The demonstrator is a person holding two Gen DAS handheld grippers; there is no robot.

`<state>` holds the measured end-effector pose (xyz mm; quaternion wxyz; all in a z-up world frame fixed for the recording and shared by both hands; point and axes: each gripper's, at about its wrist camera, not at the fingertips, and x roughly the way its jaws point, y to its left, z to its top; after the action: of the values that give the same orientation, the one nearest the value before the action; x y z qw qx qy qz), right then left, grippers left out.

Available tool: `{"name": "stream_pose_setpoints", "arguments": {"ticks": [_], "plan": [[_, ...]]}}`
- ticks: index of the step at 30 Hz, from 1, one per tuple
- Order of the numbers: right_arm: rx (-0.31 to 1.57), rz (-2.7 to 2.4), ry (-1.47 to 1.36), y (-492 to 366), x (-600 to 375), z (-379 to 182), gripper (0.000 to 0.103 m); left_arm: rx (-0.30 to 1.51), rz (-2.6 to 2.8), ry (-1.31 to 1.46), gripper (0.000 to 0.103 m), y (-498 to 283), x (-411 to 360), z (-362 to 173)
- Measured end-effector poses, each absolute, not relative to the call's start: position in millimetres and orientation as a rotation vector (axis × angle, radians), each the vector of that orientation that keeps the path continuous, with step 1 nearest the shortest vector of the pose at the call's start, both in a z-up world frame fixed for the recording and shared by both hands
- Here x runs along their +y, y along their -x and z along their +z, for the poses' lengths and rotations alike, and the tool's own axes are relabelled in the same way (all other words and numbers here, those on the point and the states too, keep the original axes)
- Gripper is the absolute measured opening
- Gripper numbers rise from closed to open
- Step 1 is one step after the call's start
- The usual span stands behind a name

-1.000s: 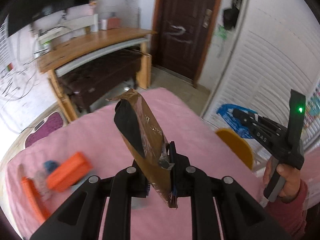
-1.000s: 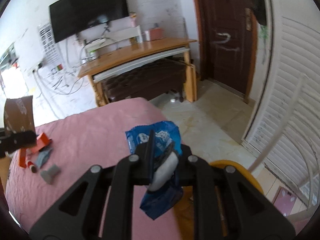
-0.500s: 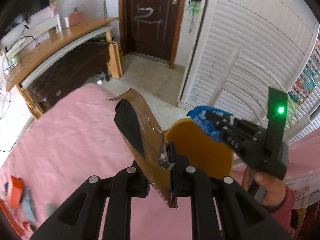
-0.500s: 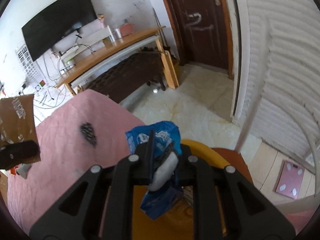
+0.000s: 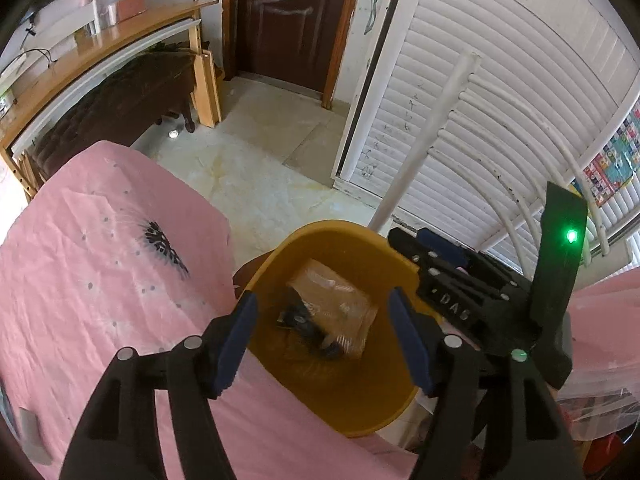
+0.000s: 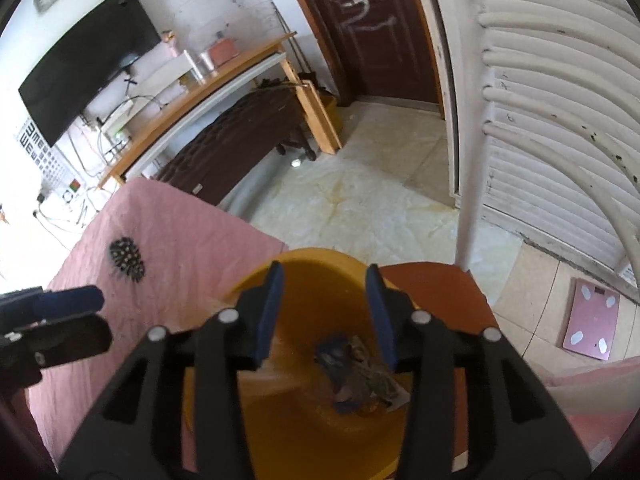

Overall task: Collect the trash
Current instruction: 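Open both tools to drop the wrappers into the bin and move back to the table, then grasp the tall orange box with the left tool while the right tool grasps the grey plastic cone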

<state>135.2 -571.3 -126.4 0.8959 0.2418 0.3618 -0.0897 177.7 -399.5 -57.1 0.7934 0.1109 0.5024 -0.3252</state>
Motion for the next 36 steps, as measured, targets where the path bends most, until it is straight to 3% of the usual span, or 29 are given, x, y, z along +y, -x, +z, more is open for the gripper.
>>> {"name": "stream_pose_setpoints", "arguments": {"ticks": [7,10,14,16,25,36], "plan": [[0.722,-0.167,-0.488,-132.9,-562.9,-114.7,0.042,1.023,-0.631,-0.165,0.065,-180.1,-353.4,-37.5],[0.711,-0.14,-0.453,-134.0,-546.4,-104.6,0.054,0.969,-0.59,-0.124,0.068,-175.9,-311.3,-19.2],[0.685,-0.072,-0.374,-138.6,-508.0,-80.7,0.056,0.912,-0.53,-0.109,0.076,-170.2,-263.8,2.5],[0.683,-0.037,-0.343,-142.5,-490.0,-72.6,0.062,0.885,-0.509,-0.097,0.078,-167.4,-241.1,12.5],[0.702,0.109,-0.203,-165.5,-397.8,-45.7,0.062,0.784,-0.289,-0.077,0.088,-157.0,-104.7,43.2],[0.738,0.319,-0.131,-179.2,-292.4,-31.0,0.069,0.834,-0.131,-0.011,0.088,-171.7,18.5,27.4]]}}
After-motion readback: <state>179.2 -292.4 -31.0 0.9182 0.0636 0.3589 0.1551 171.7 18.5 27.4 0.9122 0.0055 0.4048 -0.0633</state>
